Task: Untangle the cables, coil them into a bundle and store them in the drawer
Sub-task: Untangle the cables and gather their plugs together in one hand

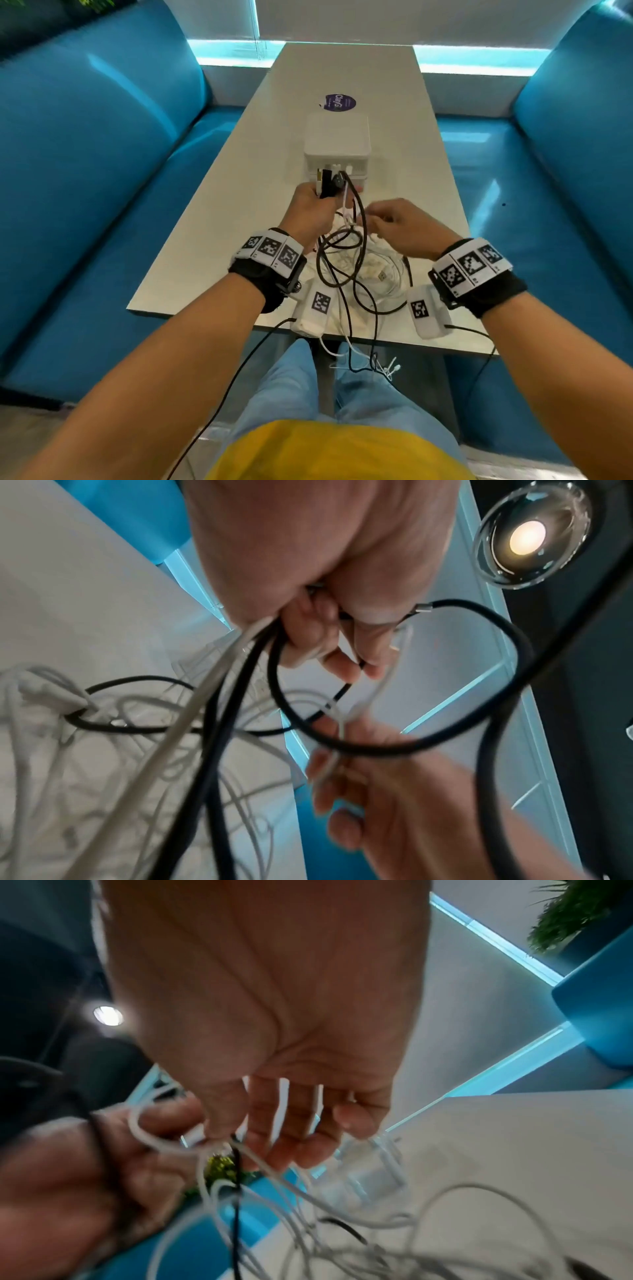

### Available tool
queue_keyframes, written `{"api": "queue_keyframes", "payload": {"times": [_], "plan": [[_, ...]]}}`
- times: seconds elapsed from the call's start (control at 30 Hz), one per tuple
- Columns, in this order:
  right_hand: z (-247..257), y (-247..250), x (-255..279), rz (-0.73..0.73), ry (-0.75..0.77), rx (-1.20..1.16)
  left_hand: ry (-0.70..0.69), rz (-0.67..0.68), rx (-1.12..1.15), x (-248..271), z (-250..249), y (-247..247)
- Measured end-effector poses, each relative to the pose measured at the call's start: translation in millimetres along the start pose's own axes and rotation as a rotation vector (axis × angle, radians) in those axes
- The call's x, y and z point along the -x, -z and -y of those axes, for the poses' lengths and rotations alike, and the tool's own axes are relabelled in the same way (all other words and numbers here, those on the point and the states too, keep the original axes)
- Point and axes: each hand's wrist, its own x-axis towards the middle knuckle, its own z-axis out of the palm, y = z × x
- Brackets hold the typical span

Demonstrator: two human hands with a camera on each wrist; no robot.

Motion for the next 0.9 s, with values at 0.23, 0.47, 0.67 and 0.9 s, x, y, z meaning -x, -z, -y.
{"api": "queue_keyframes", "payload": {"times": [0.23, 0.47, 0.67, 0.9], "plan": [[-30, 0, 1, -0.024, -0.123, 0.113, 0.091, -0.089, 0.004, 0, -2, 26], [-48, 5, -3, -0.334, -0.302, 0.108, 0.123, -0.16, 0.131, 1, -2, 41], [-54, 3, -8, -0.156, -0.443, 0.212, 0.078, -0.182, 0.245, 1, -8, 46], [1, 17, -19, -0.165, -0.123, 0.214, 0.001, -0.052, 0.148, 1, -6, 26]]}}
